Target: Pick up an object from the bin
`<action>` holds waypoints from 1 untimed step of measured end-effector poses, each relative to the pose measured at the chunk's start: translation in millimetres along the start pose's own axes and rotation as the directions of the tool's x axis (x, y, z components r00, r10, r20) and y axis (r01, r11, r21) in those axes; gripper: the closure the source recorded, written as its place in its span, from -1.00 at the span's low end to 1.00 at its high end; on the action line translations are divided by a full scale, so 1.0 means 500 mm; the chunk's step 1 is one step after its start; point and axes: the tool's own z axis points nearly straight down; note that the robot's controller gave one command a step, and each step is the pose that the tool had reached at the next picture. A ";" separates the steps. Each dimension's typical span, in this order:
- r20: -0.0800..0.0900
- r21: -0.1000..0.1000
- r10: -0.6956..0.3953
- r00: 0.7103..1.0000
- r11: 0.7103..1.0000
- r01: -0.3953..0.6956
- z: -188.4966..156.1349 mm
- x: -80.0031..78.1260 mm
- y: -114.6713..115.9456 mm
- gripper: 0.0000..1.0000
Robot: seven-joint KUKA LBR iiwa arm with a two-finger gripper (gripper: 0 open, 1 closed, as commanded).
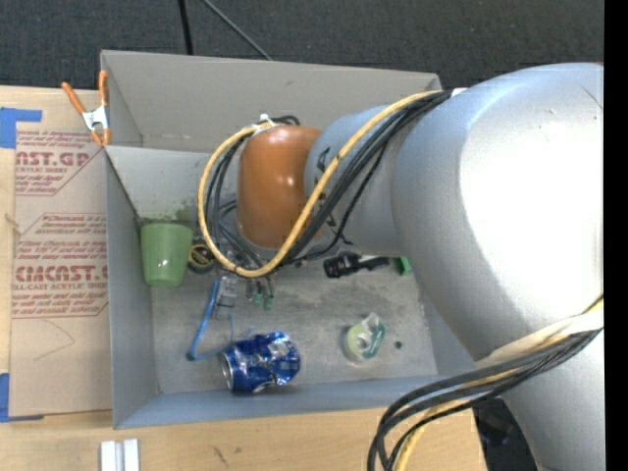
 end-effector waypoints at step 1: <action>0.009 -0.004 0.048 0.999 0.999 -0.048 -0.352 -0.033 -0.007 1.00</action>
Offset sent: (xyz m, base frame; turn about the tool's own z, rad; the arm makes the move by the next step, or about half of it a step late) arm 0.0138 -0.0082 0.1704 0.0499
